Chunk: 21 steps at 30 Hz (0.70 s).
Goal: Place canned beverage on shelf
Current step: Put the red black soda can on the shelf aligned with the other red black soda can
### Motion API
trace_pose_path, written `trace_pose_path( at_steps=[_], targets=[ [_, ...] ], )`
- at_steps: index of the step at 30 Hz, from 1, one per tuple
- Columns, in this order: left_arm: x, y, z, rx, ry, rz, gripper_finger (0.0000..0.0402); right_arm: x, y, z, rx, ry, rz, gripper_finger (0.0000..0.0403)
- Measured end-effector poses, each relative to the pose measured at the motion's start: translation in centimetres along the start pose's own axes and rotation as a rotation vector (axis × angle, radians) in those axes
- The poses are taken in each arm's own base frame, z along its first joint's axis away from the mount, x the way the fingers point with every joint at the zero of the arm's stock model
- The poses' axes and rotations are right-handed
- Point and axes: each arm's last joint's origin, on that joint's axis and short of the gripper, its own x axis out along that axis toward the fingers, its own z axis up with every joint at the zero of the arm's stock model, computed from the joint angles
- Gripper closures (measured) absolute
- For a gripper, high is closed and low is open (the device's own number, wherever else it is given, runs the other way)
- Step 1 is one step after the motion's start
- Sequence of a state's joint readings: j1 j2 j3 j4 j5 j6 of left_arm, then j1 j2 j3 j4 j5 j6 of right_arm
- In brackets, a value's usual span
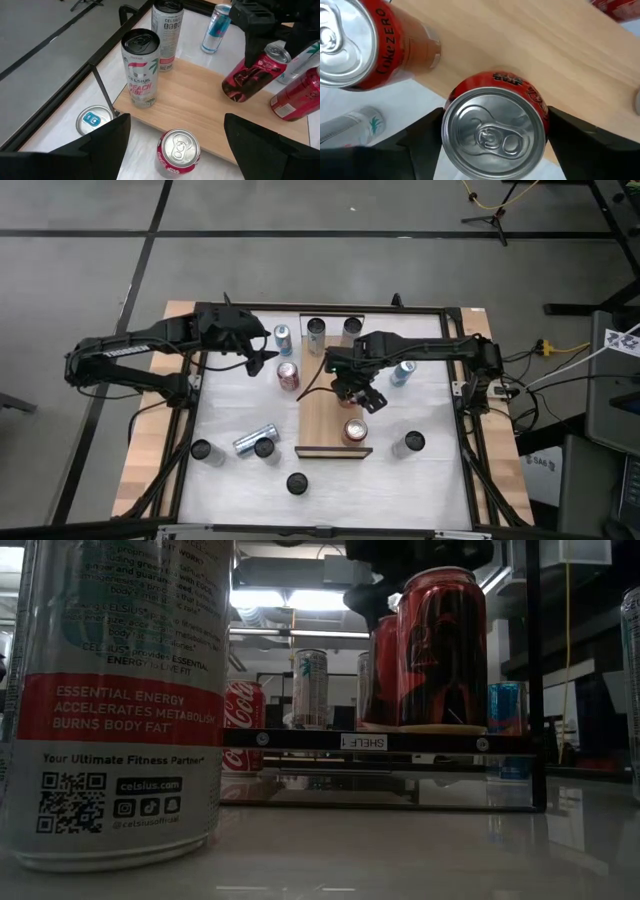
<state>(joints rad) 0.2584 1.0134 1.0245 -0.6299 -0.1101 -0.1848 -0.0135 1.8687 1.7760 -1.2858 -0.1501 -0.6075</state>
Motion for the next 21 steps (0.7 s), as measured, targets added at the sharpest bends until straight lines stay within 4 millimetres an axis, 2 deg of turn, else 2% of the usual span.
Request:
trace_pose_path(
  at_steps=[7, 15, 21],
  targets=[
    [0.1, 0.0, 0.0, 0.000, 0.002, 0.000, 0.0088, -0.1, -0.2, 0.3, -0.007, -0.034, -0.023, 0.0062],
    [0.1, -0.1, 0.1, 0.000, -0.005, -0.003, 0.0088, -0.1, -0.3, 0.5, -0.010, -0.044, -0.043, 0.0059],
    [-0.1, -0.7, 1.1, 0.000, -0.119, -0.042, 0.0088, -1.0, -0.5, 0.6, -0.010, -0.021, -0.110, 0.0059]
  ],
)
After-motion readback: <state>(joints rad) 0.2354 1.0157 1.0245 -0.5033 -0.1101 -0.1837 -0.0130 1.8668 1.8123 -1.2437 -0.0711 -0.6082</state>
